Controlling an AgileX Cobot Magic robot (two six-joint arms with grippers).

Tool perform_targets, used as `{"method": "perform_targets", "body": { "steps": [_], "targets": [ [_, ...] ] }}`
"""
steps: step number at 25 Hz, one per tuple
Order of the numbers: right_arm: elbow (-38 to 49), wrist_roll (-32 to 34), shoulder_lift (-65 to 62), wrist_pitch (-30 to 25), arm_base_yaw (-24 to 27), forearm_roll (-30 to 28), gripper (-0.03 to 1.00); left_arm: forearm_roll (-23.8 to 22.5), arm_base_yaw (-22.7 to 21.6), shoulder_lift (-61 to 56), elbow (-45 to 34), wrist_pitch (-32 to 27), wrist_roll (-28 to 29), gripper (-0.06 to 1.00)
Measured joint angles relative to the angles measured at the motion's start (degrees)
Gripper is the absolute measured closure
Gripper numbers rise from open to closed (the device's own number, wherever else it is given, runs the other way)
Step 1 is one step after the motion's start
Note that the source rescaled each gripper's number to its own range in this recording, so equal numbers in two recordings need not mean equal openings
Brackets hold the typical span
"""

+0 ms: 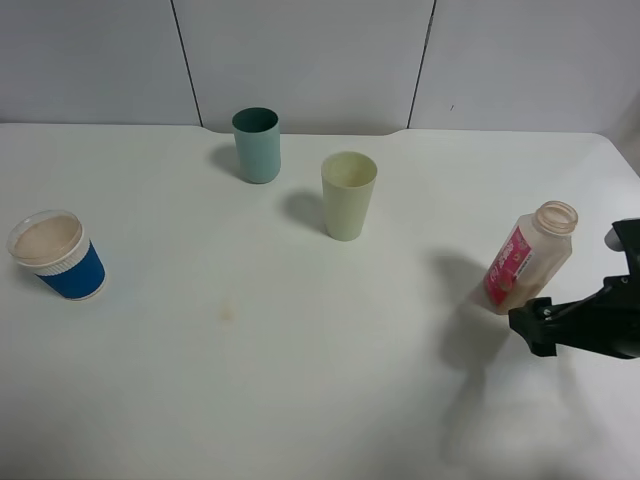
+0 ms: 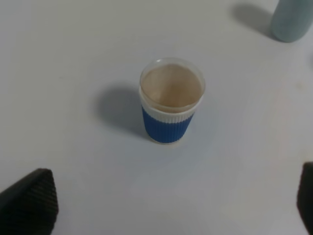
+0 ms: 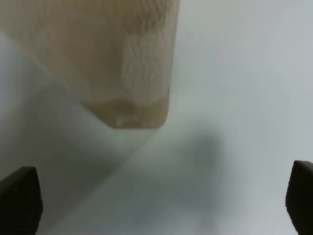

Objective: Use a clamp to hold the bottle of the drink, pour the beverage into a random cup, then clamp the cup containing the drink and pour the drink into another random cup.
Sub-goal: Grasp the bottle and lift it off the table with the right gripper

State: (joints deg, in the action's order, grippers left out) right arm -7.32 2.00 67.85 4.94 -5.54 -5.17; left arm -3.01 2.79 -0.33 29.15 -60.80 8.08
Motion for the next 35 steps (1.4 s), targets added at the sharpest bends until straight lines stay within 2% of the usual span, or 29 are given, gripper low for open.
{"method": "perform_targets", "body": {
  "steps": [7,10,15,16,21,24,27,35],
  "targets": [
    [0.0,-2.73,0.0,2.86,0.02,0.07,-0.03,0.0,0.0,0.0,0.0,0.0,0.0,-0.03],
    [0.0,-9.38,2.7,6.06,0.02,2.21,0.07,0.0,0.0,0.0,0.0,0.0,0.0,-0.03],
    [-0.05,-10.76,5.84,7.94,0.02,2.55,0.11,0.0,0.0,0.0,0.0,0.0,0.0,-0.03],
    [-0.05,-12.33,11.09,10.85,0.02,3.01,0.12,0.0,0.0,0.0,0.0,0.0,0.0,-0.03],
    [-0.05,-13.59,13.5,13.45,0.02,3.06,0.12,0.0,0.0,0.0,0.0,0.0,0.0,-0.03],
    [-0.05,-15.5,13.71,19.01,0.02,4.7,0.12,0.0,0.0,0.0,0.0,0.0,0.0,-0.03],
    [-0.05,-18.57,13.71,21.65,0.02,6.49,0.12,0.0,0.0,0.0,0.0,0.0,0.0,-0.03],
    [-0.05,-27.16,13.71,24.6,0.02,11.62,0.12,0.0,0.0,0.0,0.0,0.0,0.0,-0.03]
  ]
}}
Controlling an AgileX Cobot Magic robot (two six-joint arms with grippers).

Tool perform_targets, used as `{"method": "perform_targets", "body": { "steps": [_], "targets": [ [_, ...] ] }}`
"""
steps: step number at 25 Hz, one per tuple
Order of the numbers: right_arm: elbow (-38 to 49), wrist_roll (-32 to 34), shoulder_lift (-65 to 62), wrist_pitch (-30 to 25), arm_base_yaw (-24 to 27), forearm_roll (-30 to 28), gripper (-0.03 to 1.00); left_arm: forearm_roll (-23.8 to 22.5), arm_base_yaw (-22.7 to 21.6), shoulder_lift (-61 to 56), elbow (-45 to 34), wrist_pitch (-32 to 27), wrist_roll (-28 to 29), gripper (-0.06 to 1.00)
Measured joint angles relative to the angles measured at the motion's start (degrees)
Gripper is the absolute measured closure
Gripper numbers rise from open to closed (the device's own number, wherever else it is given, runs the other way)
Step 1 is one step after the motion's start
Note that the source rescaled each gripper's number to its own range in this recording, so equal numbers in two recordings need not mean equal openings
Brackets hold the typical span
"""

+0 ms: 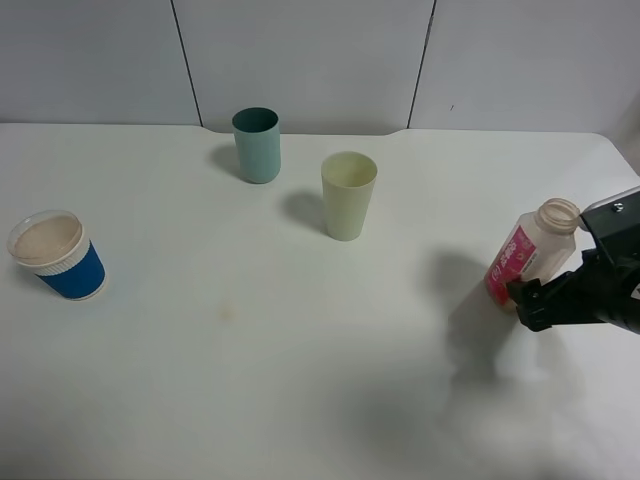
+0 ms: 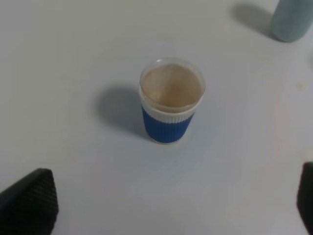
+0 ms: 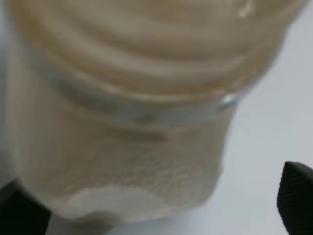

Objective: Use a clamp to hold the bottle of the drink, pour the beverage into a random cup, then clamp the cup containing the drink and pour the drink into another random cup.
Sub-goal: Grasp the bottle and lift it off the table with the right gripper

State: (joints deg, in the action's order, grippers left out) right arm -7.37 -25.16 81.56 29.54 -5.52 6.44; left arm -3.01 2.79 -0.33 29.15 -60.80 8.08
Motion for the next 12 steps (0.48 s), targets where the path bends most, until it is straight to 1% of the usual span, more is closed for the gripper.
{"method": "perform_targets", "body": {
  "steps": [2,6,9,12],
  "targets": [
    [0.0,-0.64,0.13,1.44,0.0,0.24,0.12,0.0,0.0,0.0,0.0,0.0,0.0,-0.03],
    [0.0,-0.89,0.31,2.6,0.0,0.29,0.12,0.0,0.0,0.0,0.0,0.0,0.0,-0.03],
    [0.0,-1.35,0.37,5.45,0.0,0.29,0.12,0.0,0.0,0.0,0.0,0.0,0.0,-0.03],
    [0.0,-1.35,0.37,6.77,0.0,0.29,0.12,0.0,0.0,0.0,0.0,0.0,0.0,-0.03]
  ]
}}
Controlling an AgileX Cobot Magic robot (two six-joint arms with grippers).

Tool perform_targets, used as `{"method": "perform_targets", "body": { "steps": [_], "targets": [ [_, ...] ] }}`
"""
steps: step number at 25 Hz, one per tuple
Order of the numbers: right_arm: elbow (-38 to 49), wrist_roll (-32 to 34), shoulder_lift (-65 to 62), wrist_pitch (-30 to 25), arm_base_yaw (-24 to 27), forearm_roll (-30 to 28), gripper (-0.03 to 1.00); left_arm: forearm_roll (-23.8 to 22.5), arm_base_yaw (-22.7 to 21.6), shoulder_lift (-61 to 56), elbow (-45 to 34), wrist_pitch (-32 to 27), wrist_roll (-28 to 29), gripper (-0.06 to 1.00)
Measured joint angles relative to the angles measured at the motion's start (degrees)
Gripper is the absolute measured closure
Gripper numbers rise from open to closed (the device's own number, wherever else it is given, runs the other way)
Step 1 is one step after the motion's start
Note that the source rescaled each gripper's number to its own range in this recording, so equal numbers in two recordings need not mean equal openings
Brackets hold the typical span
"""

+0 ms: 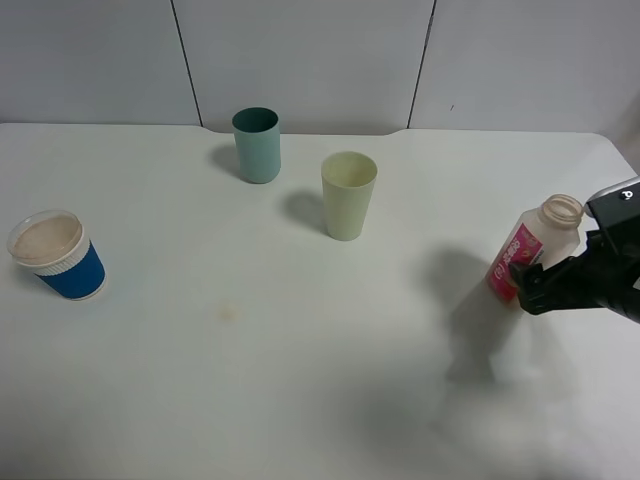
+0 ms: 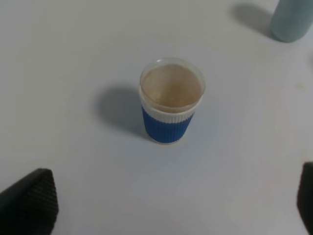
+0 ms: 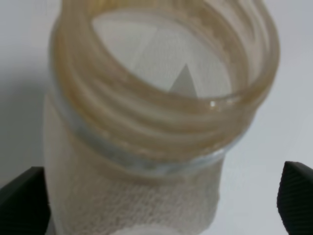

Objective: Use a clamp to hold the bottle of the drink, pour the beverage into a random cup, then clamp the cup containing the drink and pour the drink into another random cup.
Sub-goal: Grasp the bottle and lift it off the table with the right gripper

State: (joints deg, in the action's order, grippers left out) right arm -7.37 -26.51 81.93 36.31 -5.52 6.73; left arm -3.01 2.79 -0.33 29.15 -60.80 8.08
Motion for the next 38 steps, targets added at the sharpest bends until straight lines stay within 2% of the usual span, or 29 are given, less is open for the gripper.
{"method": "perform_targets", "body": {
  "steps": [8,13,17,22,28,31,38],
  "targets": [
    [0.0,0.25,0.0,1.14,0.0,0.0,0.12,0.0,0.0,0.0,0.0,0.0,0.0,-0.03],
    [-0.05,1.82,4.09,4.27,0.0,-0.75,0.12,0.0,0.0,0.0,0.0,0.0,0.0,-0.03],
    [0.01,3.33,12.5,11.86,0.0,-3.96,0.12,0.0,0.0,0.0,0.0,0.0,0.0,-0.03],
    [0.2,6.81,19.3,20.61,0.0,-5.01,0.12,0.0,0.0,0.0,0.0,0.0,0.0,-0.03],
    [0.21,9.38,22.44,25.46,0.0,-8.48,0.12,0.0,0.0,0.0,0.0,0.0,0.0,-0.03],
    [0.21,9.65,23.89,26.1,0.0,-10.84,0.12,0.0,0.0,0.0,0.0,0.0,0.0,-0.03],
    [0.26,9.17,25.78,28.19,0.0,-11.46,0.12,0.0,0.0,0.0,0.0,0.0,0.0,-0.03]
  ]
}}
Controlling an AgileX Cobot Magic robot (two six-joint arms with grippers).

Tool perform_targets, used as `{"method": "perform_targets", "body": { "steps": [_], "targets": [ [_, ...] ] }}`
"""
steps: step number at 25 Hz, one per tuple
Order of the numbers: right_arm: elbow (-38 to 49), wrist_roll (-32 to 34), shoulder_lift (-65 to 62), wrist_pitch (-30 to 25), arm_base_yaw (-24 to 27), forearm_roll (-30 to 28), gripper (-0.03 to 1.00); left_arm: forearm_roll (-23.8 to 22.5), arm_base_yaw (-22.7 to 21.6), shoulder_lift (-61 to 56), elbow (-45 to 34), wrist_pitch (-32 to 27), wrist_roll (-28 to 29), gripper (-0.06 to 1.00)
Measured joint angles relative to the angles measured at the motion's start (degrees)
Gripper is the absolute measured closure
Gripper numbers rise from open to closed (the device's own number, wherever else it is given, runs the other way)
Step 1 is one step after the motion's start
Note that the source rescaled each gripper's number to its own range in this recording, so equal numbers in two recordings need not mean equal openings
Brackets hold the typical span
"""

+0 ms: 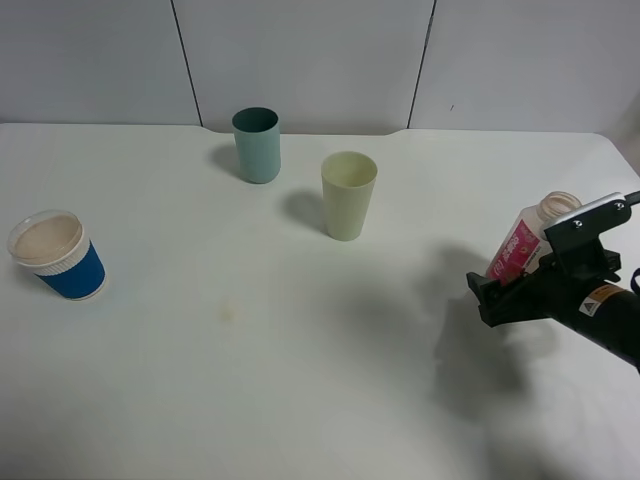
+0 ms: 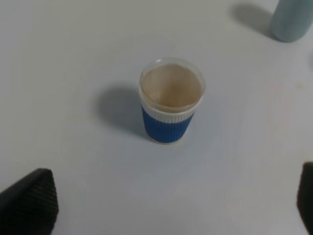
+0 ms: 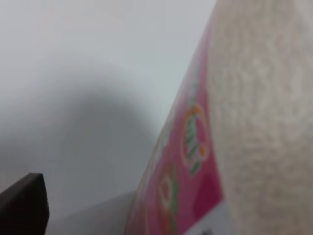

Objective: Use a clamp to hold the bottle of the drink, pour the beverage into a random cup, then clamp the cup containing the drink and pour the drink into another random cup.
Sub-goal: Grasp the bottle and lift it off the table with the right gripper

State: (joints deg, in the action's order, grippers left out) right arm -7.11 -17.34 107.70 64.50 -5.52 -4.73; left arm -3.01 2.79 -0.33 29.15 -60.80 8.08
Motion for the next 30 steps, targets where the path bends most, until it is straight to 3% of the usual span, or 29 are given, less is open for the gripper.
{"method": "perform_targets", "body": {
  "steps": [13,30],
  "targets": [
    [-0.05,-1.51,7.09,10.47,0.0,-0.44,0.12,0.0,0.0,0.0,0.0,0.0,0.0,-0.03],
    [-2.81,-2.23,8.9,10.87,0.0,-0.33,0.16,0.0,0.0,0.0,0.0,0.0,0.0,-0.03]
  ]
}}
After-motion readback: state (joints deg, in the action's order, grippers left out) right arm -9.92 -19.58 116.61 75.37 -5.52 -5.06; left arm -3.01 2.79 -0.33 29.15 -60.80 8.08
